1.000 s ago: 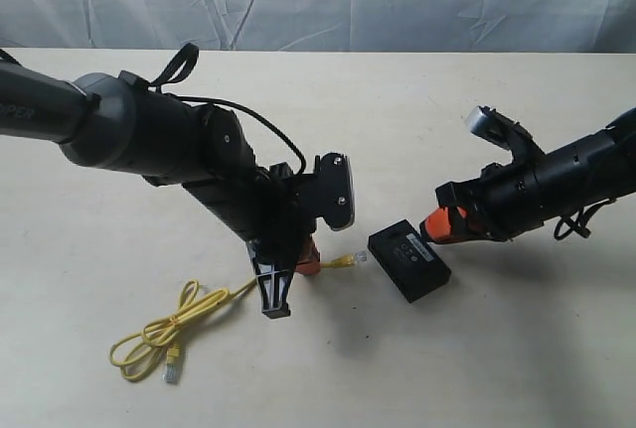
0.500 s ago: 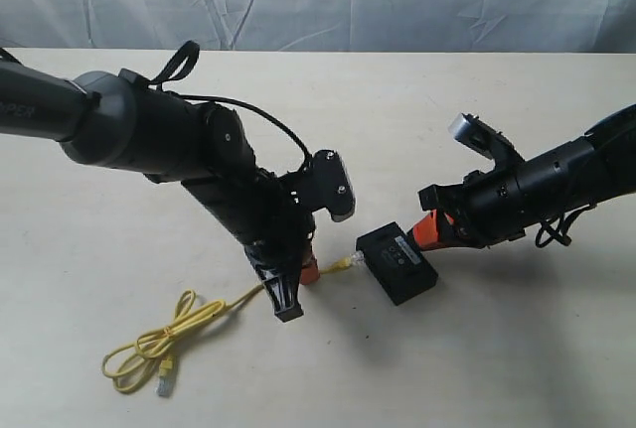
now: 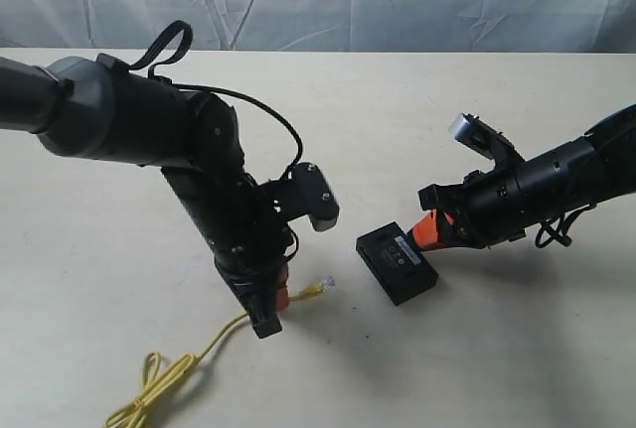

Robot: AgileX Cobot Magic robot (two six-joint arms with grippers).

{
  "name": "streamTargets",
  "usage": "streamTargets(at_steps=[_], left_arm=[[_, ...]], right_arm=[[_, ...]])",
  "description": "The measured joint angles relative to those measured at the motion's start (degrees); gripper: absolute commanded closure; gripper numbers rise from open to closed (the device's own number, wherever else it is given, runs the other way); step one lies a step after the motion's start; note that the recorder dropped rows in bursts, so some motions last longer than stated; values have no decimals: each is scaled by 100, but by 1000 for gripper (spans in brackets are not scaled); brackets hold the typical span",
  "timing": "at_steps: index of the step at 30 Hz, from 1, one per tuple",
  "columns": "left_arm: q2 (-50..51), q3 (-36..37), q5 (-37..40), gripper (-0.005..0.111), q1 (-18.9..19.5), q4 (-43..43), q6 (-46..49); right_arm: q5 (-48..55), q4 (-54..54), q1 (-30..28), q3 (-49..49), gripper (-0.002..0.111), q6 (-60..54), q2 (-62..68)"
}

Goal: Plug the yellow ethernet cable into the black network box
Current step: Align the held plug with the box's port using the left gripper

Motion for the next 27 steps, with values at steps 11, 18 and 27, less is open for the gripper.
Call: streamTargets(at_steps=[11, 18, 27], left_arm=[[434, -1039, 610, 107, -146, 368, -1099], [866, -1491, 1270, 107, -232, 650, -1371], [891, -1697, 1211, 107, -232, 767, -1399]], right_arm=[[0, -24, 0, 0, 102, 77, 0], [12, -34, 0, 0, 102, 100, 0], [12, -34, 0, 0, 102, 100, 0]])
